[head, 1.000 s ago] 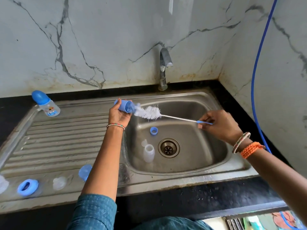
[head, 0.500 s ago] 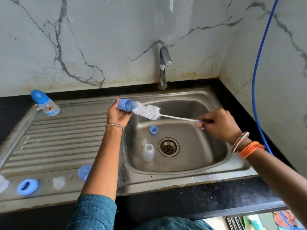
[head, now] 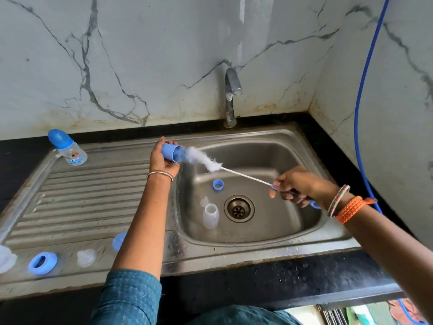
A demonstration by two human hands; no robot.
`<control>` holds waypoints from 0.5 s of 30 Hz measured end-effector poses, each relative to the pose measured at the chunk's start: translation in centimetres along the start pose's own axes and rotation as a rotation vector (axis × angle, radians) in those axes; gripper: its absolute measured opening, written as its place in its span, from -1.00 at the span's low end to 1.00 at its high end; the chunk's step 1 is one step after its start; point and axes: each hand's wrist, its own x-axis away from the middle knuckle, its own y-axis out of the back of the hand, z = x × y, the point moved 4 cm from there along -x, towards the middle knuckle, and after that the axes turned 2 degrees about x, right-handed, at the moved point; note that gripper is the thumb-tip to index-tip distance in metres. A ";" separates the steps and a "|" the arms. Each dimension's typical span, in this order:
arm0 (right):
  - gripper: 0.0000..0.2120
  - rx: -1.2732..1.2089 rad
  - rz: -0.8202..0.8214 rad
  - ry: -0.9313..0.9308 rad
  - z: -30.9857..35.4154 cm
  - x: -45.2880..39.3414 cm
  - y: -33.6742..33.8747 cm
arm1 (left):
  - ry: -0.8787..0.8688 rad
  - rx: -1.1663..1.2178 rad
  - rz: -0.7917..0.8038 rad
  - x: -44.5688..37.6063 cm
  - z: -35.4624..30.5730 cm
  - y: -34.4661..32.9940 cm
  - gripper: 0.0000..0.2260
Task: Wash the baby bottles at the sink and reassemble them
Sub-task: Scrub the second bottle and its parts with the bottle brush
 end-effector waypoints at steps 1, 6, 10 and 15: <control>-0.67 -0.098 0.104 -0.063 -0.2 0.2 -0.3 | 0.003 0.020 0.021 0.1 0.1 -0.1 -0.76; -0.91 0.439 -0.466 0.331 1.1 1.3 1.3 | -0.016 0.095 0.045 0.2 -0.1 -0.4 -0.76; -0.85 0.038 -0.348 0.190 0.7 0.5 2.0 | -0.031 0.050 0.040 0.3 0.1 -0.7 -0.76; -0.75 -0.083 0.013 0.015 -0.1 0.6 -0.2 | -0.027 0.118 0.066 0.1 -0.2 -1.2 -0.77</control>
